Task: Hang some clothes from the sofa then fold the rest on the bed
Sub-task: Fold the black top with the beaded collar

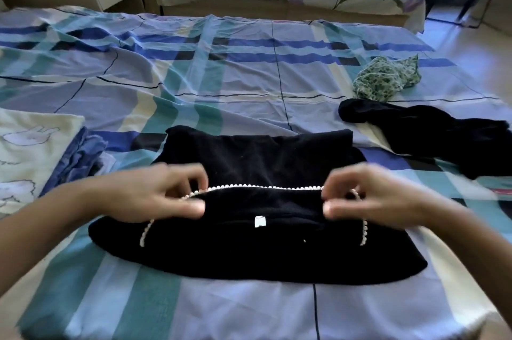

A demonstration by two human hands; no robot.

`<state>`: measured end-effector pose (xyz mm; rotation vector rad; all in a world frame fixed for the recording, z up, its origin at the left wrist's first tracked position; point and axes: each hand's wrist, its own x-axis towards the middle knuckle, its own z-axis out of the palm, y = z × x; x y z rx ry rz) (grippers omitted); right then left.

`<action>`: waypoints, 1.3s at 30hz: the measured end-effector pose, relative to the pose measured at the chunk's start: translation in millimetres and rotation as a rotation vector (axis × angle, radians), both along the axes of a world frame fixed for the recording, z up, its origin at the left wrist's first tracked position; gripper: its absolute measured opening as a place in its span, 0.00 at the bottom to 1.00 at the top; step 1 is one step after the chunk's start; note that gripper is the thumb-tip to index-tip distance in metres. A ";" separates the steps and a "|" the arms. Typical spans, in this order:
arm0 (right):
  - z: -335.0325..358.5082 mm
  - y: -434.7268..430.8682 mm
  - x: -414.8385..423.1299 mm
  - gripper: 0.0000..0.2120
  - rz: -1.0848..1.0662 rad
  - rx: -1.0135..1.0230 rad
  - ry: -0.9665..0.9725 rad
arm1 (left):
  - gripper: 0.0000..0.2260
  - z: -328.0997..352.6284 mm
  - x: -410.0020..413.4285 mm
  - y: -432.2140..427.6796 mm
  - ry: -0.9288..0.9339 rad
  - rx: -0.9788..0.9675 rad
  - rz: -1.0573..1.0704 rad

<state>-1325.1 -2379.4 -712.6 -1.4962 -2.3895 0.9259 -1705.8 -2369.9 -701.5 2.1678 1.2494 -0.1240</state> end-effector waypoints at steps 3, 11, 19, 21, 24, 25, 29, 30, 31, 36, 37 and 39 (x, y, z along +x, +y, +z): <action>-0.5 46.4 5.4 0.08 -0.347 0.326 0.097 | 0.07 -11.8 8.8 47.1 -0.172 0.380 0.266; -63.1 111.3 32.1 0.39 -0.786 0.012 0.112 | 0.19 -84.7 13.0 118.0 0.096 0.435 0.717; -69.6 113.4 50.6 0.19 -0.972 -0.028 0.401 | 0.13 -82.6 5.7 126.1 0.038 0.531 0.729; -67.4 109.9 51.9 0.26 -0.944 -0.046 0.317 | 0.20 -79.3 12.6 122.4 0.267 0.585 0.687; -46.9 96.3 48.5 0.33 -0.824 -0.178 0.229 | 0.28 -62.2 38.5 106.5 0.325 0.683 0.497; -39.6 89.0 47.4 0.27 -0.778 -0.223 0.216 | 0.30 -55.7 50.3 96.9 0.260 0.656 0.405; -32.4 66.8 51.4 0.22 -0.638 -0.337 0.148 | 0.38 -37.8 108.0 46.1 -0.082 0.469 0.068; -32.5 63.2 52.4 0.27 -0.620 -0.360 0.139 | 0.37 -41.0 122.2 32.2 -0.120 0.438 -0.009; -33.7 59.8 52.7 0.32 -0.608 -0.375 0.138 | 0.36 -46.1 135.6 18.1 -0.118 0.413 -0.082; -35.0 44.8 40.4 0.33 -0.562 -0.389 0.288 | 0.32 -87.0 167.9 -22.1 0.153 0.196 -0.262; -34.4 42.4 36.8 0.34 -0.556 -0.373 0.346 | 0.32 -83.9 168.7 -22.8 0.139 0.161 -0.238; -30.5 38.7 32.0 0.34 -0.564 -0.357 0.458 | 0.27 -67.3 166.4 -17.0 0.004 0.030 -0.157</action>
